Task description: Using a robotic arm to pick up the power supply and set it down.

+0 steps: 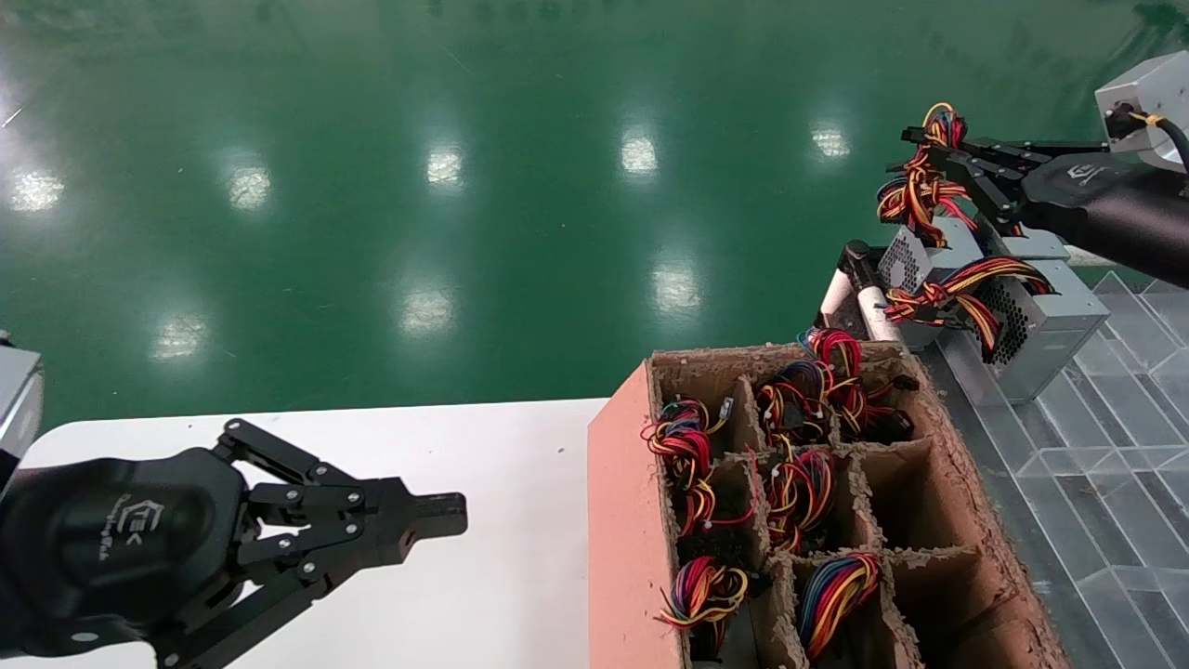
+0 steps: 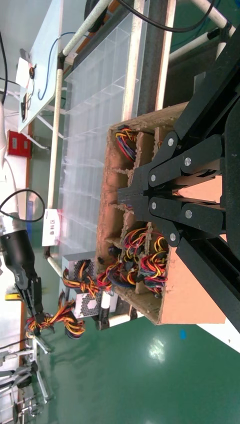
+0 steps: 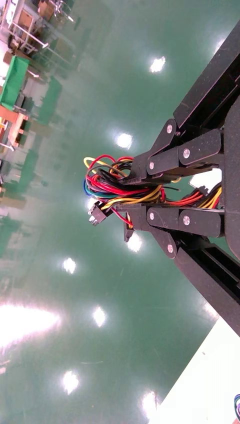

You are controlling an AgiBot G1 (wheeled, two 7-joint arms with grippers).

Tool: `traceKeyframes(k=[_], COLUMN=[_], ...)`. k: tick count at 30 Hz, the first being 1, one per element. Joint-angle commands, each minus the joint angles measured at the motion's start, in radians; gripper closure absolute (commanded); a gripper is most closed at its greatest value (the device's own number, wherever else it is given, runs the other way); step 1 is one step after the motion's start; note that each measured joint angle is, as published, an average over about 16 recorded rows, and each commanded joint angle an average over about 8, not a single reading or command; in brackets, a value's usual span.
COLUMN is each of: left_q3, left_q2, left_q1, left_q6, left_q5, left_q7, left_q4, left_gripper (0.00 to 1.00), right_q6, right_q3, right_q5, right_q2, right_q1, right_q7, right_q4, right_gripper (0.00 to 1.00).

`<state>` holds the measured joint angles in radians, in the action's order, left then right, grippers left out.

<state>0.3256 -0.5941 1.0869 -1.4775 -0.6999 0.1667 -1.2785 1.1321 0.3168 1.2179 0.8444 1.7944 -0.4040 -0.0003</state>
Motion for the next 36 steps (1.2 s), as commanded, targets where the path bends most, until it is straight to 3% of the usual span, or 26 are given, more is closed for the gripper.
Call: traceKeyframes(k=[1,12,30,36], left_q3=[0.000,0.000,0.001,0.001], left_q2=[0.000,0.000,0.000,0.000], left_q1=[0.000,0.000,0.000,0.000], left_q6=[0.000,0.000,0.000,0.000], left_q5=[0.000,0.000,0.001,0.001], left_q7=[0.000,0.000,0.000,-0.001], left_q4=[0.000,0.000,0.000,0.000], left_gripper=[1.00,1.00,1.00,1.00], right_q6=[0.001,0.083,0.347,0.386], right_q3=[0.006,0.017,-0.007,-0.014], right_q5=[0.008,0.024,-0.015,-0.043], right_q2=[0.002,-0.020,-0.079,-0.091], right_q1=[0.003,0.027,0.069,0.042], right_q7=[0.001,0.007,-0.073,-0.062], right_q4=[0.003,0.021,0.063,0.118], right_gripper=[0.00,0.00,0.00,0.00])
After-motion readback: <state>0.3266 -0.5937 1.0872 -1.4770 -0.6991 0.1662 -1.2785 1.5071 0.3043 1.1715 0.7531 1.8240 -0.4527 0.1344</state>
